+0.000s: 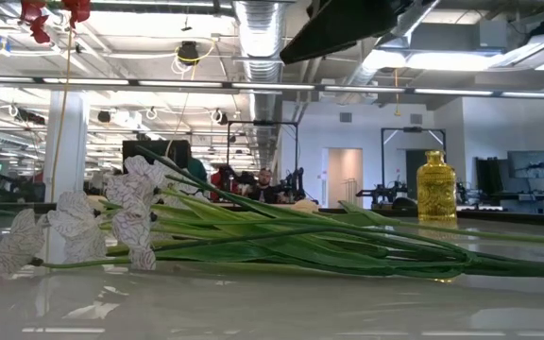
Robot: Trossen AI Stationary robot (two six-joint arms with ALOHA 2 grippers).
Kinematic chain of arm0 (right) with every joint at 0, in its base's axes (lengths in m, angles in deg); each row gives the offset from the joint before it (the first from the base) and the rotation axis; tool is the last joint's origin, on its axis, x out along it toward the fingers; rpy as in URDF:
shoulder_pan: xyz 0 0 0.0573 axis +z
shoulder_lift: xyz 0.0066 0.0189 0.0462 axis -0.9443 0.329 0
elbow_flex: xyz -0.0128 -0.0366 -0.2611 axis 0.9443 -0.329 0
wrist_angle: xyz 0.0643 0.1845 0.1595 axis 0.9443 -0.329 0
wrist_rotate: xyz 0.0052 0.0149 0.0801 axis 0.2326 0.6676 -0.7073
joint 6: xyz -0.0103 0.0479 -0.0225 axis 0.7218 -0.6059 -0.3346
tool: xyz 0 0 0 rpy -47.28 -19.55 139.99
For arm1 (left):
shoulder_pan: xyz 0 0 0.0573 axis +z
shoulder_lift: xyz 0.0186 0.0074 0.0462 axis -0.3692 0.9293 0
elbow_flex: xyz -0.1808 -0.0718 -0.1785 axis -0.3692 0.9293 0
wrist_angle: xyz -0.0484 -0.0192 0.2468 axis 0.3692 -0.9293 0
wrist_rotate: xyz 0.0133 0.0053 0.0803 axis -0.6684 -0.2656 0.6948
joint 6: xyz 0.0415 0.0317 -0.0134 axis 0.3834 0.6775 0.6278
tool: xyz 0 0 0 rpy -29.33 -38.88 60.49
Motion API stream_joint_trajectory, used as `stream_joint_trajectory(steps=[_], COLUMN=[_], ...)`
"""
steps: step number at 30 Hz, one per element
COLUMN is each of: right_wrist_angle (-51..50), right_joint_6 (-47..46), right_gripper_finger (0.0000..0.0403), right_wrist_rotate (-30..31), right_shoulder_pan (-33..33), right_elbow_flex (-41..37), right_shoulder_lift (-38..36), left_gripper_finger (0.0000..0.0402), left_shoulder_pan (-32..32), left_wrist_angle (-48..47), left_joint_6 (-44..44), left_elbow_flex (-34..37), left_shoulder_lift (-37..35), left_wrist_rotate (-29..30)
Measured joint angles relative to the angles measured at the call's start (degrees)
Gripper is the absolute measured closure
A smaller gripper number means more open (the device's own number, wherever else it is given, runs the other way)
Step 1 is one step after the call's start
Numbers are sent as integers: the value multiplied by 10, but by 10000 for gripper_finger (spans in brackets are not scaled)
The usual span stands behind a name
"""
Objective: Sort flowers into vase by color
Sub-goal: Put the right white flowers into the yellow vase
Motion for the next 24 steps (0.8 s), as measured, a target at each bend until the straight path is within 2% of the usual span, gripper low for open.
stream_joint_trajectory(steps=[3,8,13,17,21,24], right_wrist_angle=[1,0,0,0,-15,-74], right_joint_6=[-18,-72,-128,-175,-196,-196], right_gripper_finger=[266,266,266,266,266,266], right_wrist_rotate=[-1,-2,-2,-5,-15,-15], right_shoulder_pan=[0,0,0,6,23,28], right_elbow_flex=[4,5,5,5,19,69], right_shoulder_lift=[0,0,0,0,0,1], left_gripper_finger=[327,327,327,327,327,327], left_shoulder_pan=[66,200,342,440,511,540], left_wrist_angle=[6,12,18,-5,-58,-66], left_joint_6=[-4,-18,-60,-137,-180,-211], left_elbow_flex=[0,-4,-27,-30,-29,-15], left_shoulder_lift=[45,110,134,142,141,141], left_wrist_rotate=[-78,-165,-358,-475,-600,-670])
